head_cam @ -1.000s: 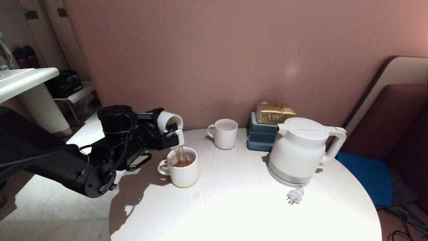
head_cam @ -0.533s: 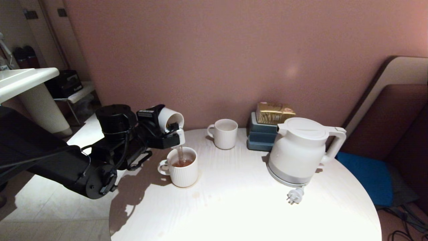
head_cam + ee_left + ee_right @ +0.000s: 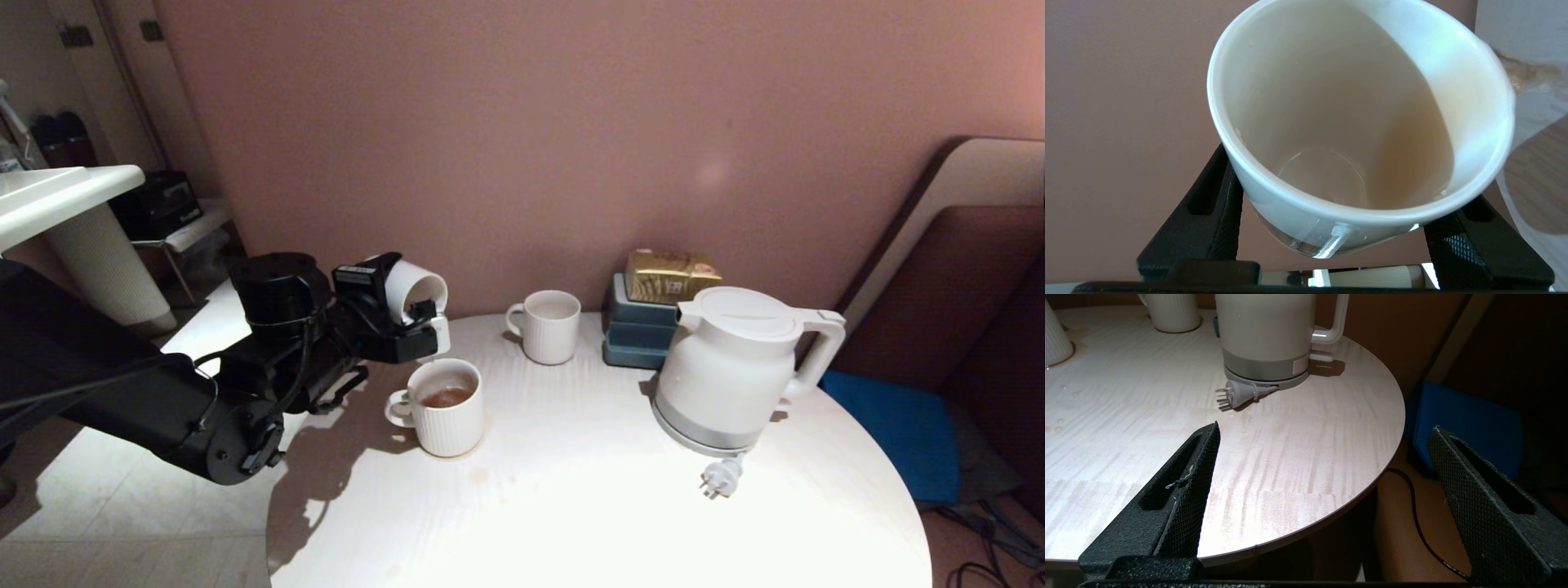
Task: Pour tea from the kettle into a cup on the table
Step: Pour water into another cup
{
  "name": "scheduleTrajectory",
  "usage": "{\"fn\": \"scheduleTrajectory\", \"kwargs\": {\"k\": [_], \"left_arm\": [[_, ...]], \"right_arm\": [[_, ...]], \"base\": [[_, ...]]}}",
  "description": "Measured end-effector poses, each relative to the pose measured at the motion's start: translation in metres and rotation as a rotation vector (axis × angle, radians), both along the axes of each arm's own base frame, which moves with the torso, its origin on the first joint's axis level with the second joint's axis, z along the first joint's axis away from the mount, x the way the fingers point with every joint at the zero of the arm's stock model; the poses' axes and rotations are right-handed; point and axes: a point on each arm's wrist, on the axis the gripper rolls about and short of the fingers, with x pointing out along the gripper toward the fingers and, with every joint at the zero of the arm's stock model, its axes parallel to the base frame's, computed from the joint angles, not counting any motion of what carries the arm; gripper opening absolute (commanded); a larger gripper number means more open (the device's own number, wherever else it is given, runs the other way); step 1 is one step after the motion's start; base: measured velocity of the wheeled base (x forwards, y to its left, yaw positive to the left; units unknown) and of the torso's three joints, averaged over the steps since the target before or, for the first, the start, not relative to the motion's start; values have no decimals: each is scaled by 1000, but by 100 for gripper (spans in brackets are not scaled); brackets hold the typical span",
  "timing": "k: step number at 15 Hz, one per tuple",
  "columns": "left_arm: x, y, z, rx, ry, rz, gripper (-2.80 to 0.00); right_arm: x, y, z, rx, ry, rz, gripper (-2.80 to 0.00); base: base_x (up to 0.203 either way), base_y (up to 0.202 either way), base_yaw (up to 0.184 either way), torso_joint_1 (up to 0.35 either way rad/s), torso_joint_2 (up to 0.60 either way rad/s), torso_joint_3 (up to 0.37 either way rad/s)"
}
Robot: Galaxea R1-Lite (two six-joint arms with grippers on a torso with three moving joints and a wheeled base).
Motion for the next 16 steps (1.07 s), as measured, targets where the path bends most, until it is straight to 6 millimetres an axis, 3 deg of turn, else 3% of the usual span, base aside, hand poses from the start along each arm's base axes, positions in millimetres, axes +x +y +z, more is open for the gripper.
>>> {"fn": "scheduleTrajectory", "kwargs": {"k": [16], "left_arm": [[-3, 1, 0, 27, -22, 0, -280]], "right_arm": [[0, 0, 0, 0, 0, 0, 0]], "base": [[0, 0, 0, 0, 0, 0]]}}
